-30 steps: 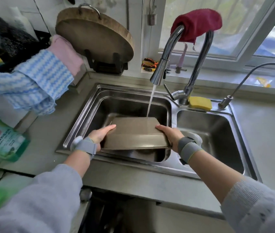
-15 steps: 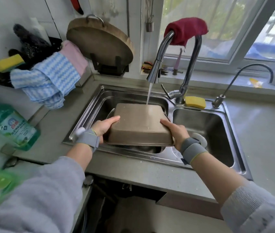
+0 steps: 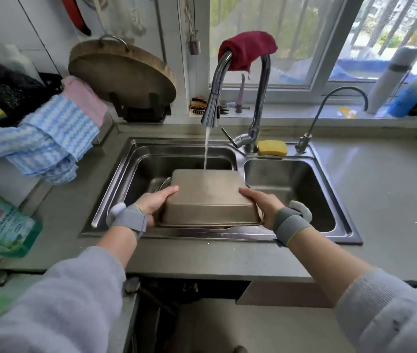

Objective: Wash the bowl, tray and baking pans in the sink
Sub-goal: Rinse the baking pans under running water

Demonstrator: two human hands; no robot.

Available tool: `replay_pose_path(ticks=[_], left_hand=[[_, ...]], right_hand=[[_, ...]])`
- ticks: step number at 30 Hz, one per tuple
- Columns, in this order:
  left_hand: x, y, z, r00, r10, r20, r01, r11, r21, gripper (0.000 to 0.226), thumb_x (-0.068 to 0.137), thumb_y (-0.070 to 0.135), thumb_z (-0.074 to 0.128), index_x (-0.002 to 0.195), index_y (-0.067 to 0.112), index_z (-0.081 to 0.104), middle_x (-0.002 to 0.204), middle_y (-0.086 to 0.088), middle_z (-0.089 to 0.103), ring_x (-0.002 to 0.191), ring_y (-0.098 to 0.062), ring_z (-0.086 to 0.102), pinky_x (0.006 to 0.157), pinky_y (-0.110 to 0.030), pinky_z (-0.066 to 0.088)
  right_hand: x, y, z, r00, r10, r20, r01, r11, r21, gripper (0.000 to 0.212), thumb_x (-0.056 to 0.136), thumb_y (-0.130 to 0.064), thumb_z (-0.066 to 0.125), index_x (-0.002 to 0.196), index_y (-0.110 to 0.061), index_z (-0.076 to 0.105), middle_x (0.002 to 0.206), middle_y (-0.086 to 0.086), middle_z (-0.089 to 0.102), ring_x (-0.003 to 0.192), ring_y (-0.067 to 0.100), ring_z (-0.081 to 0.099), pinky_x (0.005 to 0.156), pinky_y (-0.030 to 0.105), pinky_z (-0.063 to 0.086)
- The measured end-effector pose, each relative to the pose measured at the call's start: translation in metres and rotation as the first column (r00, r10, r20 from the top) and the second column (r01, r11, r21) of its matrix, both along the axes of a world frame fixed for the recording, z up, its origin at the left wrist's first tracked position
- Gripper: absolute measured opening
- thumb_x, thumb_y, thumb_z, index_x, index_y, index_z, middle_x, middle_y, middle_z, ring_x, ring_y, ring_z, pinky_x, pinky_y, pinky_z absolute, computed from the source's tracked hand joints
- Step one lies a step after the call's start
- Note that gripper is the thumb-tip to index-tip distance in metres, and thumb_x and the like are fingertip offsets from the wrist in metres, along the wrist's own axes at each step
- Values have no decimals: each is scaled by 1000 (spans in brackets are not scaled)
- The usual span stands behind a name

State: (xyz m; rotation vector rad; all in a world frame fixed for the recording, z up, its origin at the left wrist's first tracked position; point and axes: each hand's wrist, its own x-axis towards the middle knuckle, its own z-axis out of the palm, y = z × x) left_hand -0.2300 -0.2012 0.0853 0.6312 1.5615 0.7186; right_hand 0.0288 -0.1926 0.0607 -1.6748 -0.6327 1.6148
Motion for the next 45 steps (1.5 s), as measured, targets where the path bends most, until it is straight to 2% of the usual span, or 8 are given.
replay_pose_path(ticks=[7, 15, 19, 22, 28, 33, 36, 45], left_hand=[[8, 6, 0, 996, -76, -57, 70, 993, -90, 28, 87, 32, 65, 90, 5, 60, 55, -11, 64, 44, -21, 62, 36, -23, 47], [31, 0, -6, 996, -86, -20, 84, 991, -101, 33, 88, 34, 64, 104, 5, 61, 87, -12, 62, 55, -17, 66, 48, -23, 52], [56, 8, -1, 996, -73, -50, 72, 997, -11, 68, 75, 42, 75, 124, 0, 54, 115, -17, 64, 91, -31, 64, 70, -38, 56], [84, 42, -12, 983, -179, 46, 181, 982, -49, 94, 46, 49, 89, 124, 7, 58, 114, -18, 65, 93, -34, 67, 72, -48, 57], [205, 46, 32, 885, -431, 175, 429, 902, 52, 56, 76, 28, 76, 123, 3, 59, 115, -19, 66, 78, -28, 68, 63, -39, 59], [327, 66, 54, 827, -534, 173, 506, 843, 184, 94, 41, 43, 92, 120, 3, 61, 110, -17, 69, 86, -29, 70, 73, -44, 58], [397, 45, 96, 780, -600, 179, 557, 796, 238, 47, 78, 29, 75, 112, 0, 62, 97, -14, 71, 65, -22, 71, 64, -37, 60], [581, 63, 136, 755, -625, 199, 555, 771, 312, 49, 76, 27, 75, 118, 4, 64, 99, -13, 64, 63, -21, 62, 48, -25, 53]], right_hand=[[1, -13, -4, 997, 64, -44, -69, 988, -138, 20, 85, -30, 68, 90, -14, 58, 74, 3, 59, 59, 15, 55, 49, 23, 45], [23, -20, -5, 1000, 3, -21, -6, 991, -132, 24, 80, -31, 72, 93, -13, 62, 80, 4, 62, 64, 17, 58, 54, 25, 47], [56, -26, 3, 987, -154, 54, 154, 988, 8, 76, 58, -36, 87, 116, 4, 59, 107, 17, 68, 82, 30, 69, 63, 40, 58], [94, -39, 24, 957, -287, 36, 285, 957, 53, 69, 61, -37, 85, 113, 1, 61, 100, 12, 68, 76, 25, 66, 59, 33, 55], [191, -81, 62, 816, -565, 123, 541, 821, 184, 42, 64, -34, 86, 80, -2, 65, 79, 10, 64, 66, 24, 60, 54, 30, 51], [292, -109, 94, 640, -759, 114, 706, 641, 301, 43, 70, -37, 82, 89, -1, 65, 82, 10, 64, 74, 26, 60, 63, 31, 48], [360, -121, 100, 554, -826, 105, 764, 554, 330, 37, 82, -30, 72, 90, 4, 62, 85, 12, 63, 73, 27, 58, 64, 35, 49], [540, -144, 117, 691, -701, -176, 721, 647, 248, 34, 93, -40, 53, 71, -14, 56, 46, 3, 52, 32, 14, 42, 39, 15, 30]])
